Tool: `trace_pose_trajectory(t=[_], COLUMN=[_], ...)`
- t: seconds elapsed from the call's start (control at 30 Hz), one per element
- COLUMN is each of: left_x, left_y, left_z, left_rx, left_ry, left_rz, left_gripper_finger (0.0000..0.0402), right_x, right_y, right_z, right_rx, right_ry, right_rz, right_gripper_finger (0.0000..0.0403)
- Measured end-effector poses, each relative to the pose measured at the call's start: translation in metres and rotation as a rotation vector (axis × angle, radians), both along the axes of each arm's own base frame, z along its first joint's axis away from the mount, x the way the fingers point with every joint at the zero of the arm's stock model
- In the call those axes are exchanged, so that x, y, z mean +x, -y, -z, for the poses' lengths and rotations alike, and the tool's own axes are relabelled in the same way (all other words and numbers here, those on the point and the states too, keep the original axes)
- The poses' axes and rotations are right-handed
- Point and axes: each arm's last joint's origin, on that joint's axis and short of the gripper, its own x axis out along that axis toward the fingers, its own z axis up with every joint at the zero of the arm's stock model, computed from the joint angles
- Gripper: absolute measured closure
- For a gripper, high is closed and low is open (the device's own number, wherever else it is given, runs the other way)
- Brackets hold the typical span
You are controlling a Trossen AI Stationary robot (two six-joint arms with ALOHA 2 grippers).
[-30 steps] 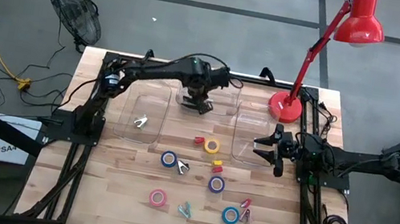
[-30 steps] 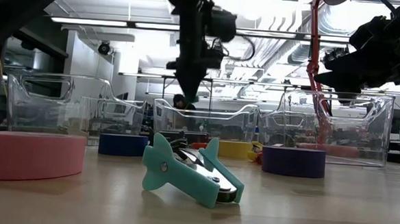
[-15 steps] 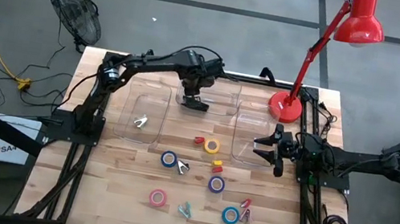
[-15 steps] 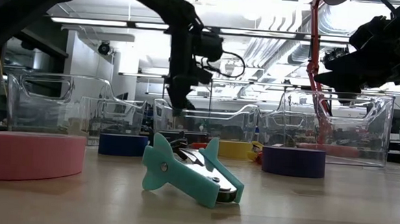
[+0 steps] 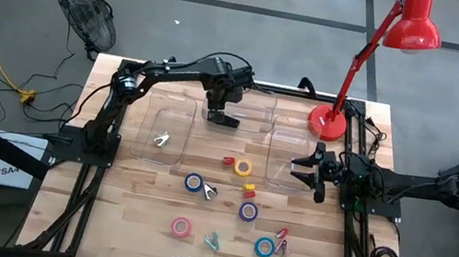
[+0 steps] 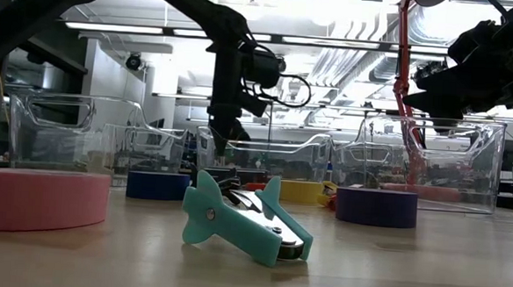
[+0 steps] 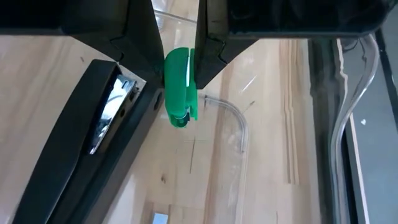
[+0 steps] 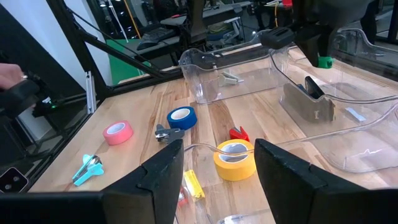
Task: Pick and place Stapler, Stapler remover, tape
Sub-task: Put the green stapler into the top transparent bin
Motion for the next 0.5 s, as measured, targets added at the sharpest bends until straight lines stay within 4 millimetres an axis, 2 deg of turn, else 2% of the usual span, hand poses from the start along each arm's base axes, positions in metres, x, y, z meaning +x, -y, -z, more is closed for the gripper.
trace_pose_trajectory(t=[0.17,0.5], left_x=[0.0000,0.0002], left_y=[0.0000,0.0002], left_z=[0.0000,-0.0001], left_rx=[0.001,0.001], left_ry=[-0.004,-0.003], left_rz=[0.018,0.018], left_gripper_finger=[0.0322,0.0230], right_x=[0.0000,0.0000], right_y=[0.0000,0.0000], right_z=[-0.0001,-0.0001], right_rx=[0.000,0.000], right_ry=[0.000,0.000], right_rz=[0.000,0.000], right_gripper_finger=[0.0214,0.0214])
